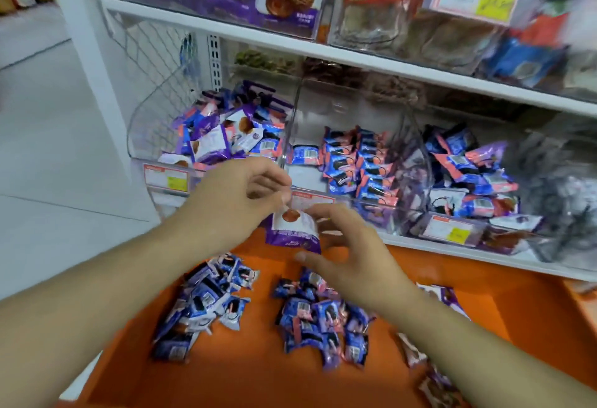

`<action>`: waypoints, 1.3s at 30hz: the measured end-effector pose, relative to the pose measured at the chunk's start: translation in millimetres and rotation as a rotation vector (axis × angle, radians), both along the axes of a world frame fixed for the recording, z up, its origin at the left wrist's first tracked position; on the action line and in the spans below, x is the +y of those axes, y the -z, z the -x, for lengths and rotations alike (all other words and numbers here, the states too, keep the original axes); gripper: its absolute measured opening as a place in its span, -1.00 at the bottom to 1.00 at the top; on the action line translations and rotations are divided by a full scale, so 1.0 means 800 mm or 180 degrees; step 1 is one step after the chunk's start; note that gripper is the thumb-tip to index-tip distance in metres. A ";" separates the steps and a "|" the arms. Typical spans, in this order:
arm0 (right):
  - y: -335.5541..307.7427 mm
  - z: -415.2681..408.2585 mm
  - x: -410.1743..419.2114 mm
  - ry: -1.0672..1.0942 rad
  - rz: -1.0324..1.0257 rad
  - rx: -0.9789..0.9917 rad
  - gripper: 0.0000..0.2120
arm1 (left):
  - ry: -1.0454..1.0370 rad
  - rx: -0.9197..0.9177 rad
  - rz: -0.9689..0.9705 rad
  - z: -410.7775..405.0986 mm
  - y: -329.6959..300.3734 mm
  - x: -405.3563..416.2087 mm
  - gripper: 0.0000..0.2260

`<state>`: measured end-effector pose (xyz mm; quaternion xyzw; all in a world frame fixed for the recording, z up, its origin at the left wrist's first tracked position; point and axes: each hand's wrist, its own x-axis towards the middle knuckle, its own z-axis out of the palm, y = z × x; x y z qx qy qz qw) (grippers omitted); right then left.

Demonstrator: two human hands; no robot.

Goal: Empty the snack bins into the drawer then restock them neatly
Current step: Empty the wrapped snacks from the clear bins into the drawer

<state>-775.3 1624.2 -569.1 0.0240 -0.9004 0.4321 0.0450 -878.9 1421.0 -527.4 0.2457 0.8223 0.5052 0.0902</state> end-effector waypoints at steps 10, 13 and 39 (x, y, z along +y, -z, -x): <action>0.003 -0.137 0.268 0.0621 -0.1519 -0.1335 -0.38 | 0.1007 0.0331 0.0973 -0.074 0.004 0.101 -0.64; 0.014 -0.172 0.317 0.0678 -0.1550 -0.2146 -0.07 | 0.1042 0.0358 0.1058 -0.083 0.006 0.124 -0.60; -0.067 0.206 0.147 -0.0085 -0.2145 -0.0723 0.19 | 0.0270 0.1145 0.1288 0.077 0.032 0.048 -0.27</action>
